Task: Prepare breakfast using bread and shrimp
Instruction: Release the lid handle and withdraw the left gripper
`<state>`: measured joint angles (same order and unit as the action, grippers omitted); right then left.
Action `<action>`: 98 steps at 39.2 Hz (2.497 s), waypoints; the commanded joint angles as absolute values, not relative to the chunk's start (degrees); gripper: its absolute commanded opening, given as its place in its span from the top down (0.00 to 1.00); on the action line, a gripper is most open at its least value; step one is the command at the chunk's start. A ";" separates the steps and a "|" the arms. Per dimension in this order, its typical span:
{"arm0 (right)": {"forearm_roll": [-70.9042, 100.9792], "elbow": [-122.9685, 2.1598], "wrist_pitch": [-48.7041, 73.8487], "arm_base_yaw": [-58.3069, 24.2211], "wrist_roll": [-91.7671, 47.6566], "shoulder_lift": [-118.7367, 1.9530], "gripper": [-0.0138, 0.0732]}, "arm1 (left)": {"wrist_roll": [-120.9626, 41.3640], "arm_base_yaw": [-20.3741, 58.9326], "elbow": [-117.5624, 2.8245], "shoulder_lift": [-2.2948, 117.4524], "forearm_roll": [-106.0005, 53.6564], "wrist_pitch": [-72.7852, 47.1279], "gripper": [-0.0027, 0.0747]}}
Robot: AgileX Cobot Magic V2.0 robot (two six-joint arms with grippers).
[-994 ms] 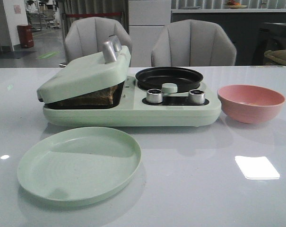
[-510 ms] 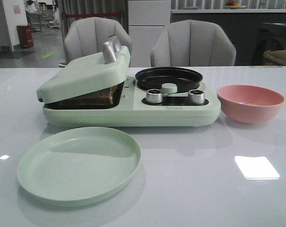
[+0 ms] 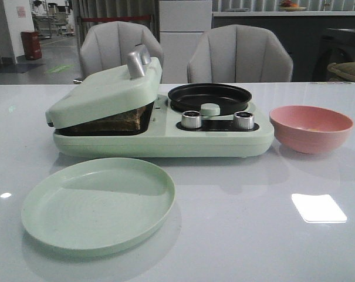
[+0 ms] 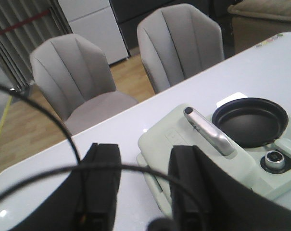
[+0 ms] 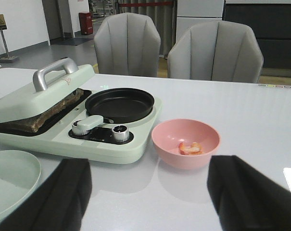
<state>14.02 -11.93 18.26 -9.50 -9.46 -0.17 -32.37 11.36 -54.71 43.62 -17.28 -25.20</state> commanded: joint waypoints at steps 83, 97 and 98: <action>23.66 -30.66 13.92 -9.28 -9.86 -38.90 0.16 | -31.49 13.97 -17.71 8.24 -27.21 -14.72 0.56; 32.31 -60.12 30.91 4.16 -9.82 -70.60 0.16 | -31.49 14.02 -17.71 6.18 -27.21 -14.72 0.56; 33.25 -61.60 31.79 5.85 -10.06 -72.98 0.16 | -31.49 14.02 -17.71 5.77 -27.21 -14.72 0.56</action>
